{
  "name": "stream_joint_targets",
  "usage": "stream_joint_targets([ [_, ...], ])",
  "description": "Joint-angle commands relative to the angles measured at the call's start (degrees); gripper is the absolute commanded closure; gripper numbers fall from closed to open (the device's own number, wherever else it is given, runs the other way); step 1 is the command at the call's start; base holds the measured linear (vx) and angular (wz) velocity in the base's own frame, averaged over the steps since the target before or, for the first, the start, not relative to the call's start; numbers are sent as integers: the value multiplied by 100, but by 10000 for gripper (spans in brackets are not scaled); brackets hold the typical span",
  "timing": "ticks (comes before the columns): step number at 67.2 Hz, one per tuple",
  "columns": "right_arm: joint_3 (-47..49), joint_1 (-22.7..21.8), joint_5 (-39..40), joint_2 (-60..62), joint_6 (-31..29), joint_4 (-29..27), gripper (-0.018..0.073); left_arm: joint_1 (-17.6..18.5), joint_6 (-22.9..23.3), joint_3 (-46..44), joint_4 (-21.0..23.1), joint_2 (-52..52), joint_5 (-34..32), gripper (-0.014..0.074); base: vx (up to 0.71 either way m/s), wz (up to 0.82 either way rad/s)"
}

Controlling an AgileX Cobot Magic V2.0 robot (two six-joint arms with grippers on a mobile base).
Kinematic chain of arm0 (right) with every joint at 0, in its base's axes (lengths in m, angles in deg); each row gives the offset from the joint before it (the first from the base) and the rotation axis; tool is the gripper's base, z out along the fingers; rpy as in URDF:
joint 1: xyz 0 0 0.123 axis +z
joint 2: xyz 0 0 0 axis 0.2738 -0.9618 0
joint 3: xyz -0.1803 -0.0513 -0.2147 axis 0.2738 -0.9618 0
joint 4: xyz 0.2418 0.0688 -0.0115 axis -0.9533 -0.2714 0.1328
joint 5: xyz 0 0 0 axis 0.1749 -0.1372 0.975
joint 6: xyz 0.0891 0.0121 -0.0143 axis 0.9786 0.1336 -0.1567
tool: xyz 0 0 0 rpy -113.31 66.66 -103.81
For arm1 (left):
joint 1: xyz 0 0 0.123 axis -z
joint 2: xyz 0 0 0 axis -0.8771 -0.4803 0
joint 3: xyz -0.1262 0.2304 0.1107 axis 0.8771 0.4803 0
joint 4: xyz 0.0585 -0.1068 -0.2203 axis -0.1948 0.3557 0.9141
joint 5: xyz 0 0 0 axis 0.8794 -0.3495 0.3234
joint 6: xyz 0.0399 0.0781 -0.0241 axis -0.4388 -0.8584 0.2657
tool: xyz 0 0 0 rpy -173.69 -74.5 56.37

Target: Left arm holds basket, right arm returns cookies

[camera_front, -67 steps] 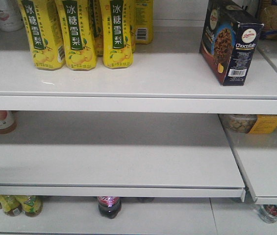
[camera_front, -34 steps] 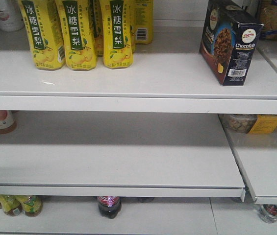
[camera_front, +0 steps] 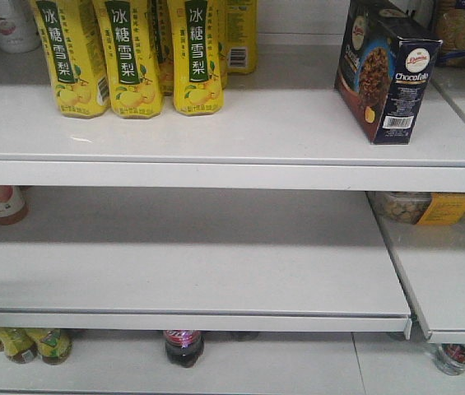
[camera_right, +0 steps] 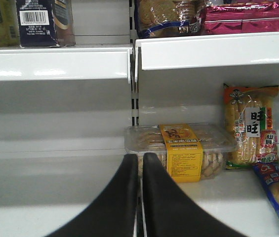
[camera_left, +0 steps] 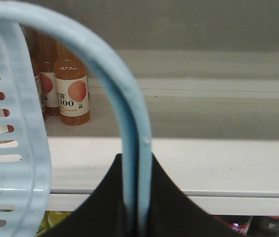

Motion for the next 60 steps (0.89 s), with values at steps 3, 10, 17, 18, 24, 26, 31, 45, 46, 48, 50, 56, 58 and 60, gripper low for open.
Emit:
stream_joint_targets([
  [3, -105, -21, 436, 81, 63, 49, 566, 34, -97, -174, -105, 103, -593, 600, 0, 0],
  [10, -105, 29, 437, 81, 36, 45, 566, 34, -97, -174, -105, 103, -593, 600, 0, 0],
  [17, -105, 263, 437, 81, -158, 55, 566, 34, -97, -174, -105, 103, -593, 600, 0, 0],
  [18, -105, 296, 437, 81, -176, 55, 566, 34, -97, -174, -105, 103, -593, 600, 0, 0],
  [24, -105, 377, 437, 81, -176, 47, 566, 34, -97, -174, -105, 103, -593, 600, 0, 0],
  [26, -105, 370, 437, 81, -171, 30, 566, 34, -97, -174, -105, 103, -593, 600, 0, 0],
  [31, -105, 358, 443, 81, -171, -21, 566, 34, -97, -174, -105, 103, -593, 600, 0, 0],
  [45, -105, 358, 428, 76, -171, -28, 566, 34, -97, -174, -105, 103, -593, 600, 0, 0],
  [46, -105, 358, 428, 76, -171, -28, 566, 34, -97, -174, -105, 103, -593, 600, 0, 0],
  [48, -105, 358, 428, 76, -171, -28, 566, 34, -97, -174, -105, 103, -593, 600, 0, 0],
  [50, -105, 358, 428, 76, -171, -28, 566, 34, -97, -174, -105, 103, -593, 600, 0, 0],
  [56, -105, 358, 428, 76, -171, -28, 566, 34, -97, -174, -105, 103, -593, 600, 0, 0],
  [58, -105, 358, 428, 76, -171, -28, 566, 34, -97, -174, -105, 103, -593, 600, 0, 0],
  [60, -105, 358, 428, 76, -171, -28, 566, 34, -97, -174, -105, 103, -593, 600, 0, 0],
])
